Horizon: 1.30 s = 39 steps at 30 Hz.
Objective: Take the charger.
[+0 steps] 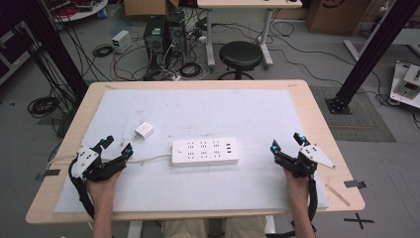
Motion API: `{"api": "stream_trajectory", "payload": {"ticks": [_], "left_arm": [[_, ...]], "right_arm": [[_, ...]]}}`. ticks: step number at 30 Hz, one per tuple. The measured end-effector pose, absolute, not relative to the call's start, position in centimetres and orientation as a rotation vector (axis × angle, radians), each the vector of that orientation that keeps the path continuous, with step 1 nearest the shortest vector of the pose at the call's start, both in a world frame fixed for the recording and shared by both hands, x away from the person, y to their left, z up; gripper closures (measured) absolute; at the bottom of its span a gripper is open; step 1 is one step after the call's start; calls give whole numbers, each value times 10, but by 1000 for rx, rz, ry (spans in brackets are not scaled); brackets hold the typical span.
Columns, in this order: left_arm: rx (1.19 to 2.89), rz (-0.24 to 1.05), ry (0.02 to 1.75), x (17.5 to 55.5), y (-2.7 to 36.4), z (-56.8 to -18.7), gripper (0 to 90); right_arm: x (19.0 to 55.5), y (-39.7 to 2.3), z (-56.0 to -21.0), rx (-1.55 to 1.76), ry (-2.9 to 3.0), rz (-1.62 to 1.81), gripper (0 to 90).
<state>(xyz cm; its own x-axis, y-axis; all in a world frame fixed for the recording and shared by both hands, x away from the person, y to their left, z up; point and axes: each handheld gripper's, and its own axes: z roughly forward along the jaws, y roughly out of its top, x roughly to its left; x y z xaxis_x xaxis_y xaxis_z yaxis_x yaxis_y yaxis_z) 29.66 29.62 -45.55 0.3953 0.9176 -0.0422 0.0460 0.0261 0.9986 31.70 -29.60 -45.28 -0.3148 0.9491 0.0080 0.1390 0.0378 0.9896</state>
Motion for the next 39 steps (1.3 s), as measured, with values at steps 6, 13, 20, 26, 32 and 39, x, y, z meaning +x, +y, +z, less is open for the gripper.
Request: {"api": "stream_trajectory", "payload": {"ticks": [6, 13, 20, 26, 32, 39], "left_arm": [[1375, 862, 953, 297, 296, -455, 236], [1386, 865, 961, 298, 295, -455, 236], [1392, 869, 961, 298, 294, -455, 236], [1401, 875, 968, 299, 293, -454, 244], [1428, 881, 974, 300, 291, -454, 243], [1494, 815, 990, 311, 287, -435, 243]], "right_arm": [[317, -296, -453, 1149, 1557, 1366, 166], [317, -297, -453, 1141, 1553, 1370, 166], [317, -297, -453, 1137, 1555, 1370, 166], [317, -297, -453, 1138, 1553, 1371, 166], [317, -297, -453, 1141, 1553, 1372, 165], [316, -297, -453, 1136, 1550, 1371, 166]]}}
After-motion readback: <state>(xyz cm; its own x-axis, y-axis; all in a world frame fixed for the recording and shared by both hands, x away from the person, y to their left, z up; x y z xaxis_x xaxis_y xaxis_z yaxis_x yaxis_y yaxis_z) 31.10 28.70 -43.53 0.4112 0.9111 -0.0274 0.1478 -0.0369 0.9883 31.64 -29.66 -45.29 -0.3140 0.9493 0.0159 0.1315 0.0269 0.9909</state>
